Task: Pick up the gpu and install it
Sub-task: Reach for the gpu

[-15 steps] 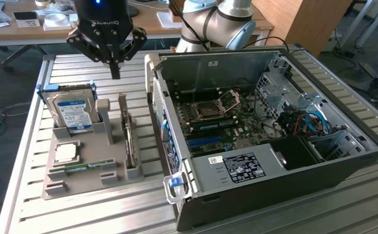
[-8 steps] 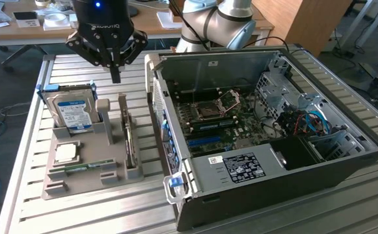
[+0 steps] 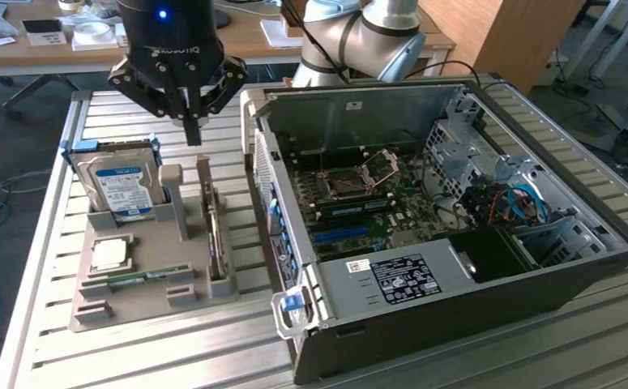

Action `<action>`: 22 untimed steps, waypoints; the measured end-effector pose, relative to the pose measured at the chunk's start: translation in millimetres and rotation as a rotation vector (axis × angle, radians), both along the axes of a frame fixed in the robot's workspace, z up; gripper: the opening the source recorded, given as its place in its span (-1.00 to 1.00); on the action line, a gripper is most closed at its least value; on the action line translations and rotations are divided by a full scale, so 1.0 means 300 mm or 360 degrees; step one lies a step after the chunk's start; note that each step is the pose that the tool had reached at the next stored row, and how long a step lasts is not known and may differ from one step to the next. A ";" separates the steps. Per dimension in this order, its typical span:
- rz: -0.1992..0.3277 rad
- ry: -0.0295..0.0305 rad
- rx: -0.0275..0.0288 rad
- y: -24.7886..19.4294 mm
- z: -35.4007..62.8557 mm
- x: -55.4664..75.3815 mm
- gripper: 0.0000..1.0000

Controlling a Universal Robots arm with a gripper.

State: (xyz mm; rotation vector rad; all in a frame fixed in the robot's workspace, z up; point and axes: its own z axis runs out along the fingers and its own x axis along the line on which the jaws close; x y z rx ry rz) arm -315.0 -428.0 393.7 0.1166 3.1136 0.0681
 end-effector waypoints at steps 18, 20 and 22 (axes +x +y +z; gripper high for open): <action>0.0000 0.00001 -0.00001 -0.048 -0.001 -0.012 -0.79; 0.0000 0.00001 0.00000 -0.050 -0.002 -0.013 -0.79; 0.0000 0.00001 0.00000 -0.055 -0.002 -0.013 -0.79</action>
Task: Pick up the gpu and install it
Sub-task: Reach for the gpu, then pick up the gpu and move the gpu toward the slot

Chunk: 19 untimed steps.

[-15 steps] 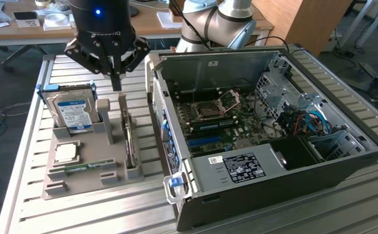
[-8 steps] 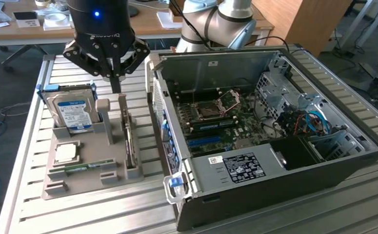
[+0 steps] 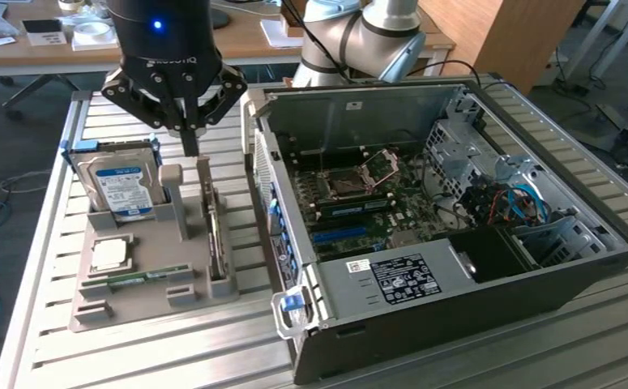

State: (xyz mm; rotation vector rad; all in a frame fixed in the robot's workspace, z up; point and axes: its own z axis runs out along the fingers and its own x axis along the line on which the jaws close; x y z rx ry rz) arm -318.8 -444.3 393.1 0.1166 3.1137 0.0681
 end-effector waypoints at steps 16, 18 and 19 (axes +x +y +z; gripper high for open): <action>0.0000 0.00000 0.00000 -0.002 0.000 0.000 -0.79; 0.0000 0.00000 -0.00001 -0.002 0.000 0.000 -0.66; 0.0000 0.00000 -0.00001 -0.002 0.000 0.000 -0.66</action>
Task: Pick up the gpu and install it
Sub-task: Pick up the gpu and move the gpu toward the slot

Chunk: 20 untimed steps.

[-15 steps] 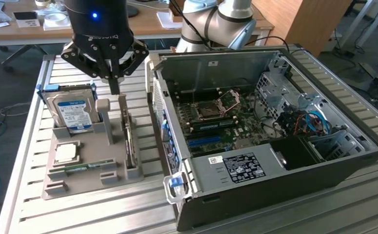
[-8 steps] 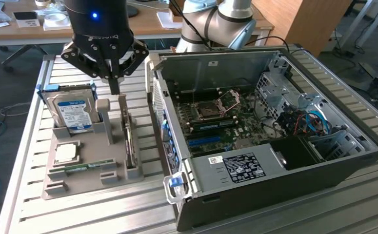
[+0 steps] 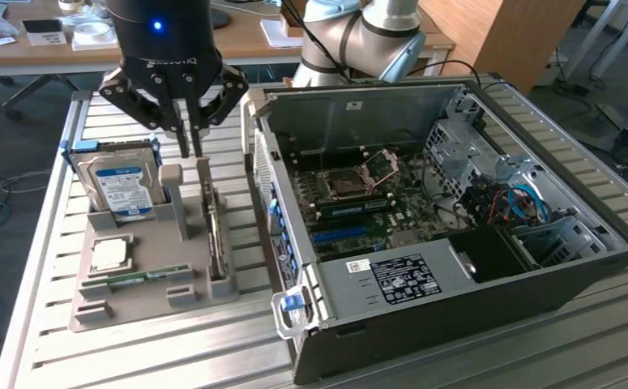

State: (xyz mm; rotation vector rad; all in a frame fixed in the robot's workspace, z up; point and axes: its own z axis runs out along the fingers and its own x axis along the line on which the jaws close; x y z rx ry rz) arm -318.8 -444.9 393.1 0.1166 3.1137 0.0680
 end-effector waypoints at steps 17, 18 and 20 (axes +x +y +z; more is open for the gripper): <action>0.0000 0.00001 -0.00001 0.000 -0.001 0.000 -0.06; 0.0000 0.00000 0.00000 0.000 -0.002 0.000 -0.06; 0.0000 -0.00002 0.00003 0.000 -0.005 0.000 -0.06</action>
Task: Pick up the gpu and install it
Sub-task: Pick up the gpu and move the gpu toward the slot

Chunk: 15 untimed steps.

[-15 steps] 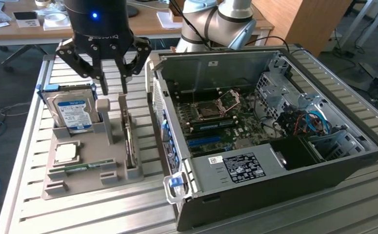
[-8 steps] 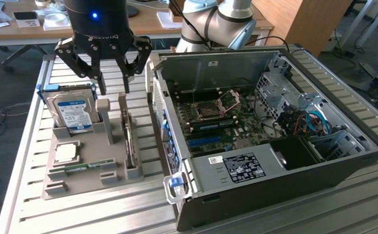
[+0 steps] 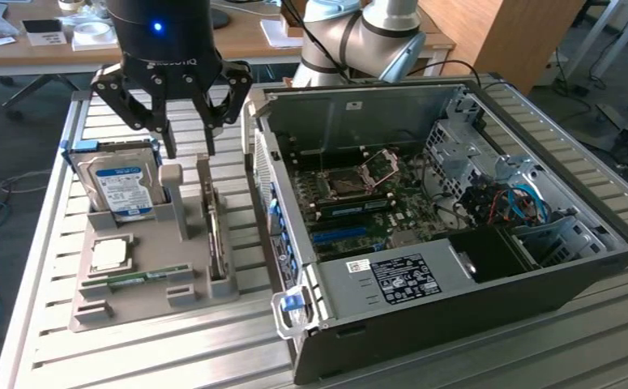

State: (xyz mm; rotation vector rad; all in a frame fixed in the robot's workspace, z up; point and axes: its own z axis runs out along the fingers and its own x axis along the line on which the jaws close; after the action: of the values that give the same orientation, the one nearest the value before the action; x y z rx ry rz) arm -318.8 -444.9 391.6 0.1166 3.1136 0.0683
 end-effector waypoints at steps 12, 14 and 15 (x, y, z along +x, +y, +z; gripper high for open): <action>0.0000 -0.00001 0.00044 0.000 -0.066 0.000 -0.06; 0.0000 0.00001 0.00041 0.000 -0.066 0.000 -0.06; 0.0000 0.00001 0.00041 0.000 -0.066 0.000 -0.06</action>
State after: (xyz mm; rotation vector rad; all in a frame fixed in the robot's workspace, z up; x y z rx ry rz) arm -318.8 -444.9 371.7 0.1166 3.1136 0.0722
